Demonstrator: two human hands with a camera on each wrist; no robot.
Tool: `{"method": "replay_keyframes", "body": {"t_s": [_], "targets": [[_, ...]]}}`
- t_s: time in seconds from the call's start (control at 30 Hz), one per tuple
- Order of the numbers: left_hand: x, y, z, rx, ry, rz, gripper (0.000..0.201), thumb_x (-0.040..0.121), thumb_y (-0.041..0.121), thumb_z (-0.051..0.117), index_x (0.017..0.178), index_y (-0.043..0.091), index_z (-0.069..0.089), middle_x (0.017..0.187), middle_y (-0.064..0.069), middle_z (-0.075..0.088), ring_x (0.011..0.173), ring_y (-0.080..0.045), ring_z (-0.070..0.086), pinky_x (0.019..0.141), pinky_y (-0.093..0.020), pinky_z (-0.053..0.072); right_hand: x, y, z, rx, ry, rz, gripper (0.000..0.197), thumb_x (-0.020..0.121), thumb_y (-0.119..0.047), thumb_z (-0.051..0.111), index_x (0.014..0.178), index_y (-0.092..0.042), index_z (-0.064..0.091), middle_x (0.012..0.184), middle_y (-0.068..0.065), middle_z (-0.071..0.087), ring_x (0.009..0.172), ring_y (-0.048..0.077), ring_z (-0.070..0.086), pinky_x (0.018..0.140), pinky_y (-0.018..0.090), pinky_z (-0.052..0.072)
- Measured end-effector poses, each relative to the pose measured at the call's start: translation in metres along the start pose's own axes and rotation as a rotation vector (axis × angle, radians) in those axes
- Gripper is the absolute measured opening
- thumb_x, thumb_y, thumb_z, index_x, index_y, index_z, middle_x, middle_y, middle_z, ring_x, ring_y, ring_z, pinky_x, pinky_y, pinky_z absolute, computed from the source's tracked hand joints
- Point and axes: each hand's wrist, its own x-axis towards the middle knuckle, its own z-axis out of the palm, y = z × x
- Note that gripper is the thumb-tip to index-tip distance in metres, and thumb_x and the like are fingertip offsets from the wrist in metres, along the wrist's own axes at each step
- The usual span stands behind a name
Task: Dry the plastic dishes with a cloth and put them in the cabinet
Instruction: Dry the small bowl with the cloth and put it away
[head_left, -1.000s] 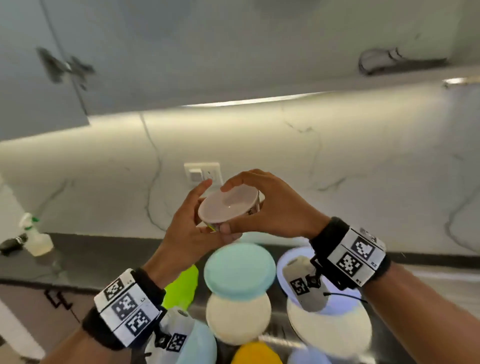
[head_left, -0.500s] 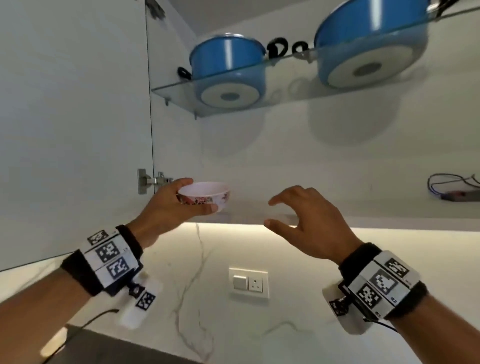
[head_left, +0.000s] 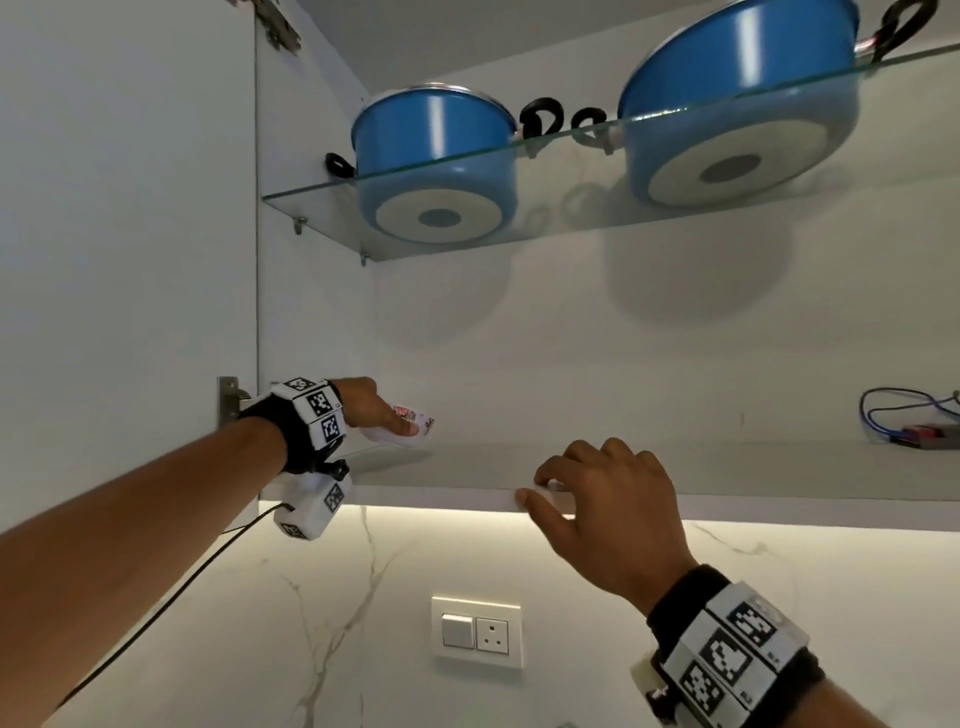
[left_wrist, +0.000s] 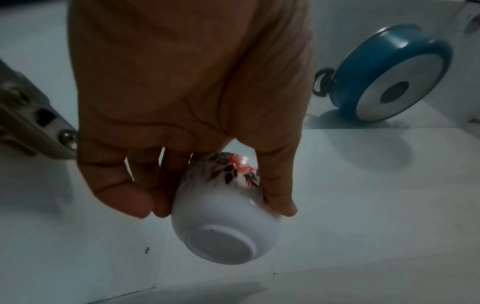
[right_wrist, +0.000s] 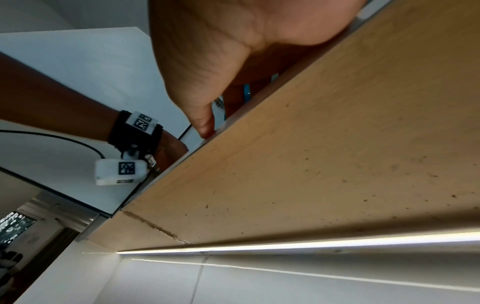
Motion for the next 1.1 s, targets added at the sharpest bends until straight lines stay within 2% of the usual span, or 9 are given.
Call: {"method": "replay_keyframes", "body": {"t_s": [0.13, 0.23, 0.3, 0.47, 0.6, 0.7, 0.87, 0.97, 1.1], "targets": [[0.025, 0.008, 0.001, 0.072, -0.074, -0.016, 0.081, 0.084, 0.057, 0.068, 0.141, 0.004, 0.045, 0.136, -0.014, 0.053, 0.118, -0.026, 0.057, 0.074, -0.026, 0.050, -0.001, 0.001, 0.001, -0.010, 0.025, -0.019, 0.034, 0.089, -0.062, 0.049, 0.085, -0.035, 0.069, 0.077, -0.014, 0.061, 0.070, 0.015, 0.052, 0.063, 0.031, 0.036], [0.038, 0.011, -0.003, 0.080, -0.077, -0.024, 0.083, 0.082, 0.060, 0.069, 0.139, 0.005, 0.045, 0.132, -0.013, 0.054, 0.119, -0.028, 0.058, 0.084, -0.033, 0.054, -0.002, -0.002, 0.000, -0.008, 0.008, -0.012, 0.034, 0.090, -0.061, 0.048, 0.087, -0.035, 0.068, 0.079, -0.015, 0.060, 0.070, 0.015, 0.050, 0.064, 0.032, 0.037], [0.044, 0.013, -0.004, 0.118, -0.108, -0.014, 0.082, 0.082, 0.063, 0.067, 0.137, 0.005, 0.048, 0.128, -0.010, 0.055, 0.116, -0.026, 0.061, 0.076, -0.026, 0.053, -0.001, -0.002, -0.001, -0.010, -0.001, -0.006, 0.034, 0.091, -0.061, 0.047, 0.088, -0.035, 0.068, 0.080, -0.015, 0.061, 0.070, 0.014, 0.050, 0.064, 0.032, 0.038], [0.069, 0.016, -0.005, 0.229, -0.211, -0.012, 0.087, 0.069, 0.072, 0.069, 0.120, 0.003, 0.060, 0.122, -0.014, 0.062, 0.087, -0.022, 0.066, 0.090, -0.030, 0.055, -0.001, -0.005, -0.003, -0.014, 0.001, 0.007, 0.031, 0.090, -0.061, 0.048, 0.086, -0.036, 0.066, 0.077, -0.017, 0.058, 0.068, 0.011, 0.046, 0.064, 0.032, 0.036], [0.075, 0.019, -0.006, 0.369, -0.214, -0.025, 0.063, 0.077, 0.072, 0.065, 0.097, 0.013, 0.063, 0.111, -0.012, 0.067, 0.082, -0.021, 0.063, 0.079, -0.023, 0.053, -0.001, -0.006, -0.004, -0.026, -0.007, 0.000, 0.030, 0.090, -0.061, 0.047, 0.085, -0.036, 0.065, 0.076, -0.018, 0.056, 0.067, 0.009, 0.043, 0.063, 0.030, 0.034], [0.080, 0.019, 0.001, 0.446, -0.254, -0.025, 0.070, 0.082, 0.068, 0.061, 0.115, 0.006, 0.061, 0.109, -0.013, 0.062, 0.083, -0.021, 0.060, 0.063, -0.018, 0.048, -0.001, -0.006, -0.003, -0.019, -0.021, 0.011, 0.031, 0.090, -0.061, 0.045, 0.087, -0.037, 0.065, 0.077, -0.018, 0.057, 0.068, 0.010, 0.045, 0.064, 0.031, 0.037], [0.082, 0.029, 0.009, 0.576, -0.301, -0.044, 0.073, 0.092, 0.063, 0.051, 0.135, 0.004, 0.051, 0.136, -0.014, 0.057, 0.097, -0.021, 0.060, 0.047, -0.013, 0.040, -0.002, -0.008, -0.003, -0.011, -0.038, 0.031, 0.030, 0.091, -0.061, 0.045, 0.087, -0.036, 0.063, 0.078, -0.018, 0.056, 0.069, 0.011, 0.044, 0.065, 0.032, 0.037], [0.084, 0.029, 0.012, 0.599, -0.303, -0.037, 0.072, 0.092, 0.061, 0.055, 0.138, 0.006, 0.049, 0.129, -0.010, 0.058, 0.093, -0.019, 0.060, 0.040, -0.012, 0.038, -0.002, -0.009, -0.005, -0.018, -0.046, 0.044, 0.030, 0.091, -0.061, 0.045, 0.087, -0.036, 0.063, 0.078, -0.018, 0.057, 0.069, 0.009, 0.041, 0.066, 0.029, 0.031], [0.094, 0.020, 0.013, 0.517, -0.337, -0.090, 0.082, 0.082, 0.060, 0.070, 0.139, 0.005, 0.050, 0.126, -0.015, 0.061, 0.076, -0.019, 0.065, 0.051, -0.015, 0.048, -0.002, -0.009, -0.005, -0.022, -0.050, 0.047, 0.032, 0.090, -0.061, 0.043, 0.087, -0.037, 0.064, 0.078, -0.019, 0.058, 0.069, 0.006, 0.037, 0.067, 0.028, 0.029]]}}
